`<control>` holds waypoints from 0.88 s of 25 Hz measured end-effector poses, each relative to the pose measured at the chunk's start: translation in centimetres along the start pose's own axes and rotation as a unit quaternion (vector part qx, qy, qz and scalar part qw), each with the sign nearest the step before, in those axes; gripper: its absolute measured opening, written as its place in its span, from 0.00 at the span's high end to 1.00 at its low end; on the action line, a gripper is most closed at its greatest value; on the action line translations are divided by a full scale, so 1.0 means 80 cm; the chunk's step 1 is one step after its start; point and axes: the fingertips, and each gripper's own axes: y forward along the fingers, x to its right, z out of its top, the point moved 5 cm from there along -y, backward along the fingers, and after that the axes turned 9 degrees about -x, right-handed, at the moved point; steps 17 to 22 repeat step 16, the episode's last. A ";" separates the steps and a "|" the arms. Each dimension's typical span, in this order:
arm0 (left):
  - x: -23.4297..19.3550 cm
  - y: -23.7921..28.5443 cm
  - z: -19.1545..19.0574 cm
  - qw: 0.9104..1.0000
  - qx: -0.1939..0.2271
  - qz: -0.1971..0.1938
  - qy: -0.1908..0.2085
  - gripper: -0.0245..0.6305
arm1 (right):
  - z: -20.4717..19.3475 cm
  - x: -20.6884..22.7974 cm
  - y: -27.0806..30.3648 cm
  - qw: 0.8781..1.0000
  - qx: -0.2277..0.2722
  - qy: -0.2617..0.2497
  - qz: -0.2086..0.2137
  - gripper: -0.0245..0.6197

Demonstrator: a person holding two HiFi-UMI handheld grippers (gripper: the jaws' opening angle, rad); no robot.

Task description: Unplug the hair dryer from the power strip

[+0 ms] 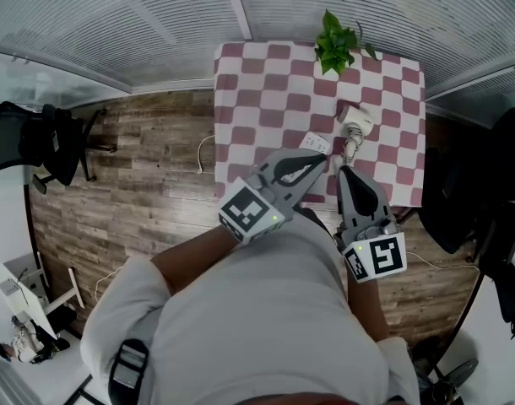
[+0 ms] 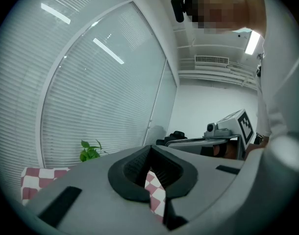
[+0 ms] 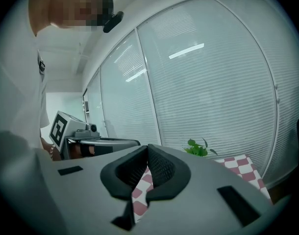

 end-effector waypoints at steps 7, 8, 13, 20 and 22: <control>0.000 -0.001 0.001 1.000 0.001 -0.004 -0.002 0.92 | -0.001 0.001 0.001 1.000 -0.002 -0.002 -0.001 0.91; 0.000 -0.001 0.001 1.000 0.001 -0.004 -0.002 0.92 | -0.001 0.001 0.002 1.000 -0.003 -0.002 -0.002 0.91; 0.001 0.000 0.000 1.000 -0.002 -0.003 0.000 0.92 | -0.001 0.001 0.001 1.000 -0.003 -0.002 -0.001 0.91; 0.003 0.000 -0.001 1.000 -0.002 -0.005 0.000 0.92 | -0.002 0.001 0.000 1.000 -0.003 -0.003 -0.001 0.91; 0.003 0.000 -0.001 1.000 -0.002 -0.005 0.000 0.92 | -0.002 0.001 0.000 1.000 -0.003 -0.003 -0.001 0.91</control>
